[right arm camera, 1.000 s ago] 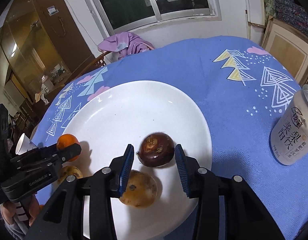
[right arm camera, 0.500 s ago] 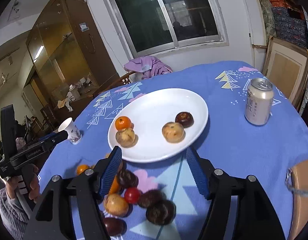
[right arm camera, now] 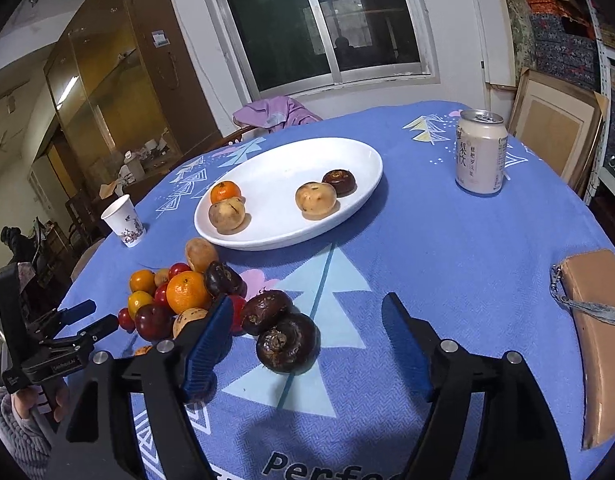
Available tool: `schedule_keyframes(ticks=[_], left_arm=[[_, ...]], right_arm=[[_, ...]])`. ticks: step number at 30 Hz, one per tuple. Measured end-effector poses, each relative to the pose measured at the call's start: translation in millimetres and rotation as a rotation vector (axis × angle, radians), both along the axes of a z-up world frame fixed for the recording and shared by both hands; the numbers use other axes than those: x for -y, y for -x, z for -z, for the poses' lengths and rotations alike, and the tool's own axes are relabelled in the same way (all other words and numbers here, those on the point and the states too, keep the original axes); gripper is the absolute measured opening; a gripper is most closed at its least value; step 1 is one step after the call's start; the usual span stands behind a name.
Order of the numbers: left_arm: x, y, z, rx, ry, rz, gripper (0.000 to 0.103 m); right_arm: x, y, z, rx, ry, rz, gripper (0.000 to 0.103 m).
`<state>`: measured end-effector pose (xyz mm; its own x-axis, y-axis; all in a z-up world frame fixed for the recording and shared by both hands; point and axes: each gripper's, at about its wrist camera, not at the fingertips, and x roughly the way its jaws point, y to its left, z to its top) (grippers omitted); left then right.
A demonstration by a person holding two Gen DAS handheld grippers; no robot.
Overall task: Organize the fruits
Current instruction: 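Grasp a red cherry tomato with the left tool while the right tool grasps a dark brown fruit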
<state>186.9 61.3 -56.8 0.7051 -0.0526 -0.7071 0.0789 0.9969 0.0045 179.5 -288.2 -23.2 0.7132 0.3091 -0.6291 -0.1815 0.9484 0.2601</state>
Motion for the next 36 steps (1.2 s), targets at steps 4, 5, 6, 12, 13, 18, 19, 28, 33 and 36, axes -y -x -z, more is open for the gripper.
schedule_keyframes(ticks=[4,5,6,12,13,18,19,28,33,36], left_arm=[[1.5,-5.5,2.2,-0.019,0.014,0.012,0.080],[1.2,-6.9,3.0,-0.023,0.017,0.011,0.080],[0.5,-8.0,3.7,-0.027,0.022,0.009,0.080],[-2.8,-16.5,10.5,-0.070,0.045,0.002,0.067],[-3.6,-17.6,11.9,-0.079,0.048,0.005,0.061],[0.9,-23.2,15.8,-0.099,0.055,0.033,0.050],[2.9,-24.8,16.4,-0.102,0.049,0.038,0.048],[8.9,-32.8,19.3,-0.119,0.048,0.060,0.037],[10.1,-30.6,17.3,-0.104,0.048,0.060,0.025],[4.3,-27.3,13.7,-0.081,0.058,0.027,0.025]], right_arm=[[-1.1,0.1,0.0,-0.003,0.002,-0.008,0.079],[-1.1,0.1,0.4,-0.005,0.003,-0.009,0.079],[-1.0,-0.2,0.4,-0.008,0.004,-0.007,0.081],[-1.4,-1.6,3.0,-0.024,0.005,0.001,0.084],[-1.6,-1.4,3.1,-0.024,0.006,0.001,0.084],[-3.0,-2.0,4.9,-0.030,0.015,0.001,0.085],[-3.5,-2.8,5.3,-0.032,0.017,0.001,0.085],[-5.1,-3.8,8.2,-0.043,0.025,-0.005,0.085],[-5.9,-4.9,11.0,-0.054,0.021,-0.021,0.085],[-5.8,-6.4,14.2,-0.069,0.014,-0.035,0.085]])
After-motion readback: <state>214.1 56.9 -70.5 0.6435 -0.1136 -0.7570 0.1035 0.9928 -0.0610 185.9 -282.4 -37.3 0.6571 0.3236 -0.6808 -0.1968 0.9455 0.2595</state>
